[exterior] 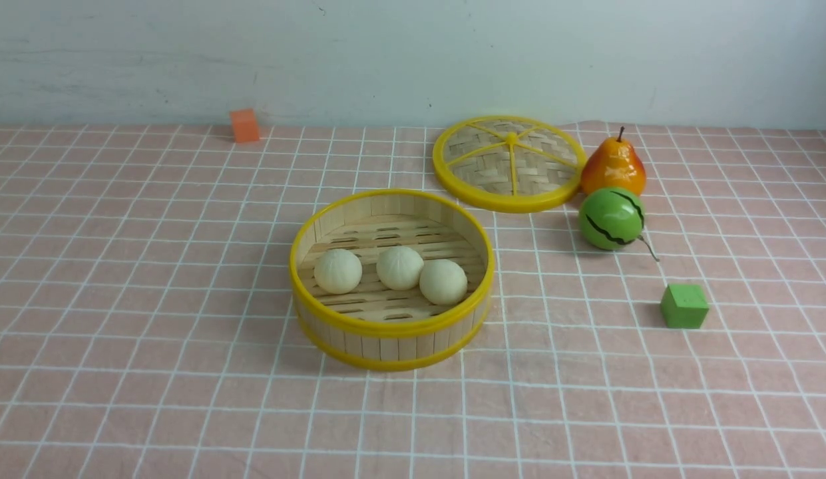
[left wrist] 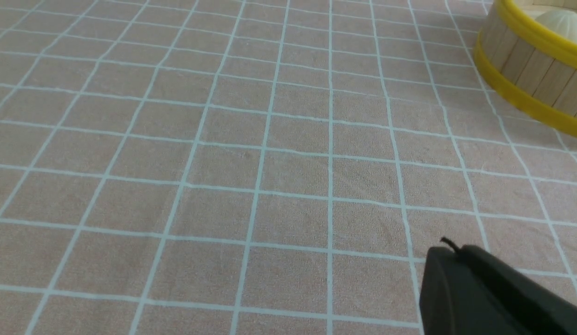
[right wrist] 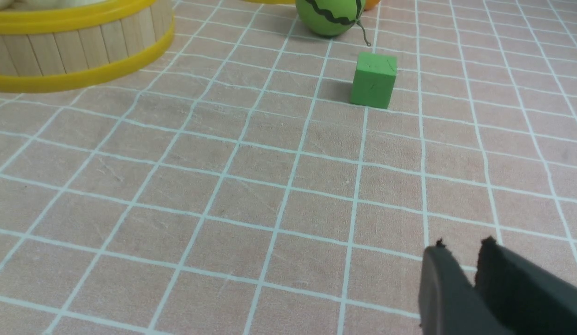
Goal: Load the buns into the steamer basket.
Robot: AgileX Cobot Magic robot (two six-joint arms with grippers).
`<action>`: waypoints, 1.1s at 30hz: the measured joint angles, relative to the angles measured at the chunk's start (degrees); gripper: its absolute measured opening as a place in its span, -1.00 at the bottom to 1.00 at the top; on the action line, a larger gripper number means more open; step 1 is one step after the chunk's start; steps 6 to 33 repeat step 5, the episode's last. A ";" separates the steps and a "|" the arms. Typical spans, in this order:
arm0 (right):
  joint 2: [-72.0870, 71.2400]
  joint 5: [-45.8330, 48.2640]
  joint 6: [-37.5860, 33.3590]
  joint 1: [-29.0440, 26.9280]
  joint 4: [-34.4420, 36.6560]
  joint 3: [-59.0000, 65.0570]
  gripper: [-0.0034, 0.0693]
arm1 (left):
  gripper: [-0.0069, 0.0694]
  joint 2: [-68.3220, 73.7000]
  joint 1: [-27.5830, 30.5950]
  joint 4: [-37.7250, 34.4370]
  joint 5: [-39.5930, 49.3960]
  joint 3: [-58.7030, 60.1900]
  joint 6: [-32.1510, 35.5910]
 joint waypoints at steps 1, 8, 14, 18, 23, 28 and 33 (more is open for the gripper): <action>0.00 0.00 0.00 0.00 0.00 0.00 -0.57 | -0.86 0.00 0.00 0.00 0.00 0.00 0.00; 0.00 0.00 0.00 0.00 0.00 0.00 -0.56 | -0.86 0.00 0.00 0.00 0.00 0.00 0.00; 0.00 0.00 0.00 0.00 0.00 0.00 -0.56 | -0.86 0.00 0.00 0.00 0.00 0.00 0.00; 0.00 0.00 0.00 0.00 0.00 0.00 -0.56 | -0.86 0.00 0.00 0.00 0.00 0.00 0.00; 0.00 0.00 0.00 0.00 0.00 0.00 -0.56 | -0.86 0.00 0.00 0.00 0.00 0.00 0.00; 0.00 0.00 0.00 0.00 0.00 0.00 -0.56 | -0.86 0.00 0.00 0.00 0.00 0.00 0.00; 0.00 0.00 0.00 0.00 0.00 0.00 -0.56 | -0.86 0.00 0.00 0.00 0.00 0.00 0.00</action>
